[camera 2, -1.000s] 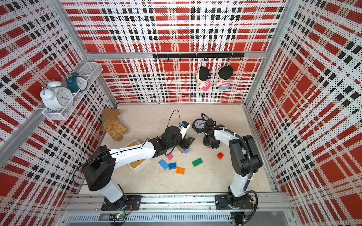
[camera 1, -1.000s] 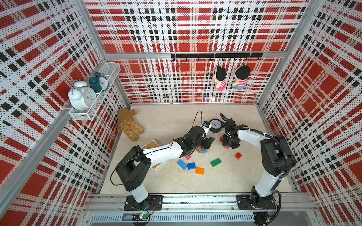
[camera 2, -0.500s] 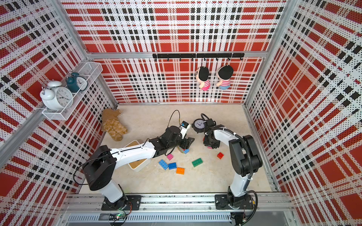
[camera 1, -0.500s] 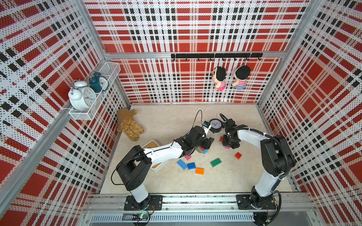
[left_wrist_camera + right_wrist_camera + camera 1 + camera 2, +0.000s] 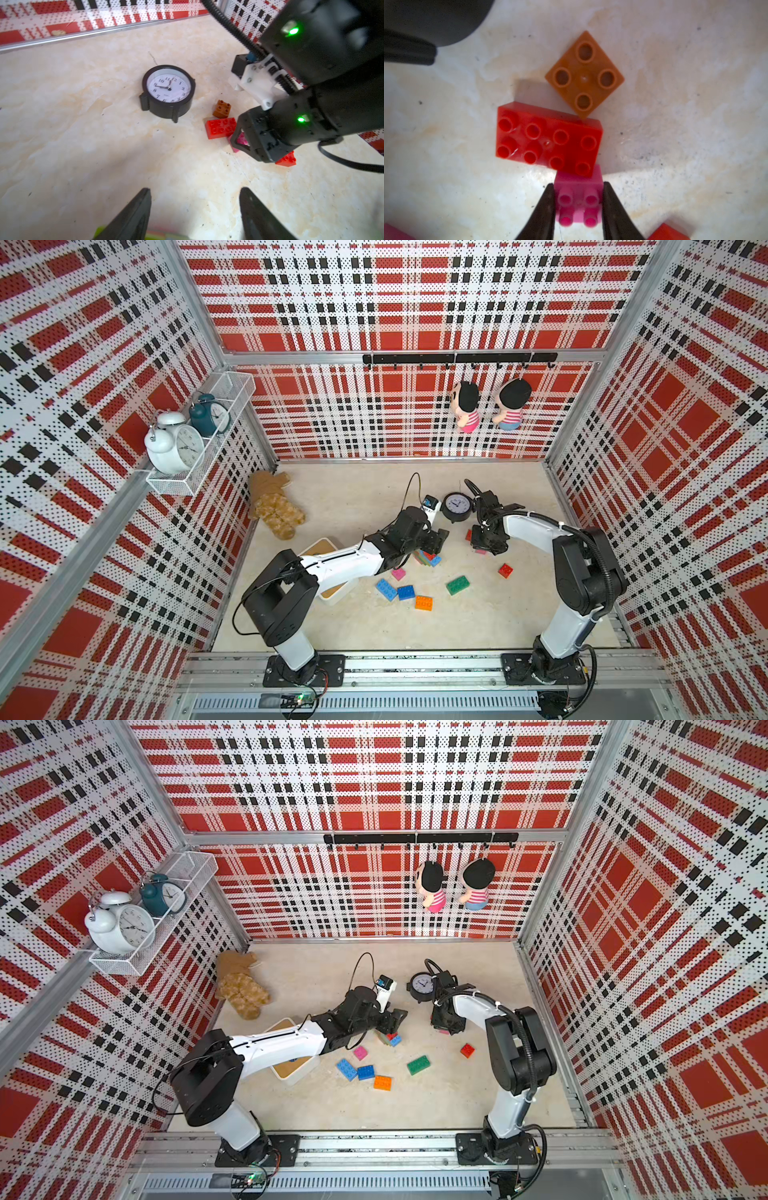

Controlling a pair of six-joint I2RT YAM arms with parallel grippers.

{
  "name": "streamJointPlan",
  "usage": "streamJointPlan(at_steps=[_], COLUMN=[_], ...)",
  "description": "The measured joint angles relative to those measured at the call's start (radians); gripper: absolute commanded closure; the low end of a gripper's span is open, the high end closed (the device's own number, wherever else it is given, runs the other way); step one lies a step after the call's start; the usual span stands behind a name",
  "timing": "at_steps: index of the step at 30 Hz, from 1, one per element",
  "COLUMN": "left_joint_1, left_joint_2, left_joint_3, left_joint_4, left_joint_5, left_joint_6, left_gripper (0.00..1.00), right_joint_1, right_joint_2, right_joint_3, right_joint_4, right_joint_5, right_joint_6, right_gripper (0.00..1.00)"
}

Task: Assemble a heart with building blocks
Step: Pick up the building block from the center of the board.

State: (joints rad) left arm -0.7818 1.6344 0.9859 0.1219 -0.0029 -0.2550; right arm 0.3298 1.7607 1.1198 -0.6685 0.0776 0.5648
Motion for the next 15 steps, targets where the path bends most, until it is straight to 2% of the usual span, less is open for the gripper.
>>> streamJointPlan(at_steps=[7, 15], left_joint_1=[0.194, 0.22], left_joint_2=[-0.195, -0.241], left_joint_3=[-0.266, -0.423], left_joint_4=[0.096, 0.116], left_joint_5=[0.057, 0.093], left_joint_6=[-0.164, -0.265], left_gripper=[0.37, 0.51], right_joint_1=[0.114, 0.183], right_joint_2=[-0.162, -0.24], right_joint_3=[-0.029, -0.098], right_joint_4=[0.082, 0.124], right_joint_5=[-0.093, -0.195], right_joint_6=[-0.182, -0.276], right_gripper=[0.85, 0.89])
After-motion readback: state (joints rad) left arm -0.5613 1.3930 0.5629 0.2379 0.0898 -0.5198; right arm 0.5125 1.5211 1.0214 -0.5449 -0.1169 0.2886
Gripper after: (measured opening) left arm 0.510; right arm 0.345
